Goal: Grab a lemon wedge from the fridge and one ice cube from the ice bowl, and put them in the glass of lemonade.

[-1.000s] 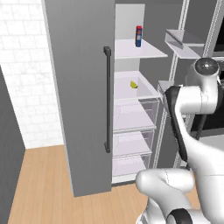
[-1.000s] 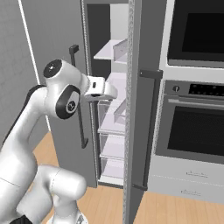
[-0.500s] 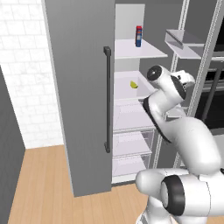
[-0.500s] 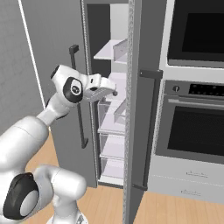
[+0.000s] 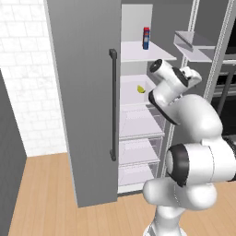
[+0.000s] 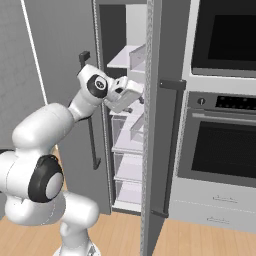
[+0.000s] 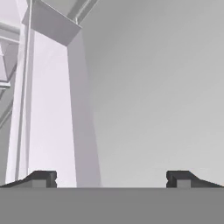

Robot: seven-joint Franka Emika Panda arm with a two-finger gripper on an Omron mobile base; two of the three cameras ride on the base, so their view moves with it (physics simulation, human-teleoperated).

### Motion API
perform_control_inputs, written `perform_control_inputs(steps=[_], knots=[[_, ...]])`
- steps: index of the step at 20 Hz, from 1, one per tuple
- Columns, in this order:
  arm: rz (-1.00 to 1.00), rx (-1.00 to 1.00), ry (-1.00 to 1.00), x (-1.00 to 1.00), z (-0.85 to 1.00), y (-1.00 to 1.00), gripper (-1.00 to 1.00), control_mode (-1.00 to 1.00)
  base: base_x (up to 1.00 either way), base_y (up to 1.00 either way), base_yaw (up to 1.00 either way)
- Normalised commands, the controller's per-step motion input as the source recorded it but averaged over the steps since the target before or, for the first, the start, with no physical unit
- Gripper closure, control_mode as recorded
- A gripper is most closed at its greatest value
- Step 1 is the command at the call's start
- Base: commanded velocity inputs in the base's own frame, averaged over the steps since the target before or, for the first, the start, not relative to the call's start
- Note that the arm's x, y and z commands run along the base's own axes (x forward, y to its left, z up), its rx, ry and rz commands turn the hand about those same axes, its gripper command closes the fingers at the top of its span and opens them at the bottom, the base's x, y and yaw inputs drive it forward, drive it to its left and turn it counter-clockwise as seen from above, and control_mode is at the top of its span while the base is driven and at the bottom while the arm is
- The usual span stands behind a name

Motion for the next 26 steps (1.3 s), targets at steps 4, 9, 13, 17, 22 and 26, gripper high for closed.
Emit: perform_control_inputs(steps=[4, 9, 13, 17, 22, 26], knots=[[-0.01, 0.0, 0.0, 0.26, -0.55, -0.23, -1.0, -1.0, 0.0, 0.0, 0.0], [-0.07, -0.02, -0.07, 0.0, -0.15, -0.55, -1.0, -1.0, 0.0, 0.0, 0.0], [-0.1, 0.0, -0.07, 0.0, 0.0, -0.61, -1.0, -1.0, 0.0, 0.0, 0.0], [-0.08, 0.0, -0.04, 0.05, 0.01, -0.6, -1.0, -1.0, 0.0, 0.0, 0.0], [-0.07, 0.0, -0.09, 0.05, 0.01, -0.63, -1.0, -1.0, 0.0, 0.0, 0.0], [-0.03, 0.0, -0.11, 0.02, 0.01, -0.31, -1.0, -1.0, 0.0, 0.0, 0.0]])
